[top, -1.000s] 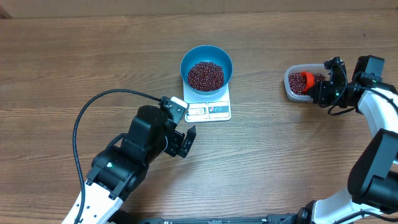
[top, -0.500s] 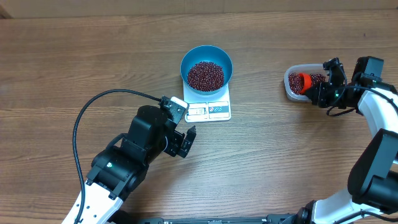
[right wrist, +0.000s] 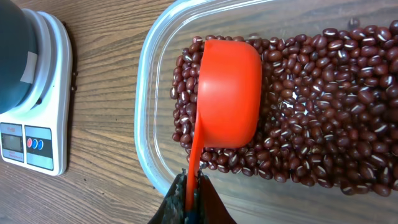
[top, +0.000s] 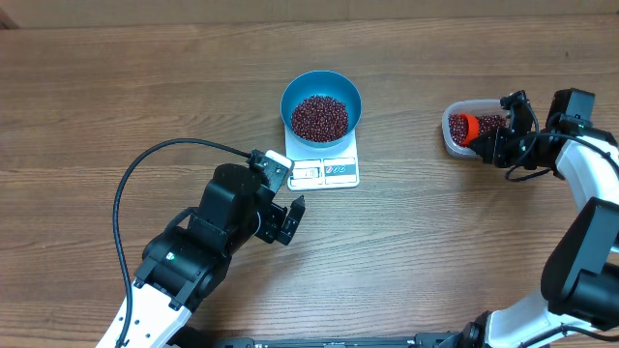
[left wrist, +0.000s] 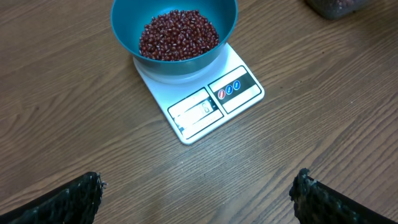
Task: Scoop item into bowl and weigh 150g on scale
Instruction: 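Dip the scoop into the tub and drag it through beans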
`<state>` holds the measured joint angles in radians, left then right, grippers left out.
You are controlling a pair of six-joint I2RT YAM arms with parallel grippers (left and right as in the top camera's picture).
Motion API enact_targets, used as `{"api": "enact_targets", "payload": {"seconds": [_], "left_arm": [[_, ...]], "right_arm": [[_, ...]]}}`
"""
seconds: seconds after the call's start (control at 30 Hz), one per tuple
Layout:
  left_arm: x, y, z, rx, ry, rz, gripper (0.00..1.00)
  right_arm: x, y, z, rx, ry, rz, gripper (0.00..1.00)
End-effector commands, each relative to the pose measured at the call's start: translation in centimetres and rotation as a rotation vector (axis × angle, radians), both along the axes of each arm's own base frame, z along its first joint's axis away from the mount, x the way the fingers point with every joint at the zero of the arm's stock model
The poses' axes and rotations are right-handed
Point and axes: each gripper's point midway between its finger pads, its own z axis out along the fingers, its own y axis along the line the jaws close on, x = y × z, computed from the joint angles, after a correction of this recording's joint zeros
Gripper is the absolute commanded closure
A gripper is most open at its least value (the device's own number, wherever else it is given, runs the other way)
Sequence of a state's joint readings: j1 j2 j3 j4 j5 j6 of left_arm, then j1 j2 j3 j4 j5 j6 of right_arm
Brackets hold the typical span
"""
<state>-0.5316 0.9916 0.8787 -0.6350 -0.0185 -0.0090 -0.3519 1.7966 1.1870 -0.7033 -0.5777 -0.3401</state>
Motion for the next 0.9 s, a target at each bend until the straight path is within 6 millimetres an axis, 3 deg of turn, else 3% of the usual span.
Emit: {"api": "enact_targets", "payload": {"seconds": [0.0, 0.3, 0.87], "left_arm": [[-0.16, -0.34, -0.08, -0.017, 0.011, -0.003, 0.01], [-0.16, -0.34, -0.08, -0.017, 0.011, -0.003, 0.00], [-0.16, -0.34, -0.08, -0.017, 0.011, -0.003, 0.01]], "right_arm": [[-0.38, 0.73, -1.23, 0.041, 0.034, 0.010, 0.96], [-0.29, 1.57, -1.62, 0.122, 0.053, -0.001, 0.96], [0.50, 0.65, -1.31, 0.133, 0.032, -0.051, 0.96]]}}
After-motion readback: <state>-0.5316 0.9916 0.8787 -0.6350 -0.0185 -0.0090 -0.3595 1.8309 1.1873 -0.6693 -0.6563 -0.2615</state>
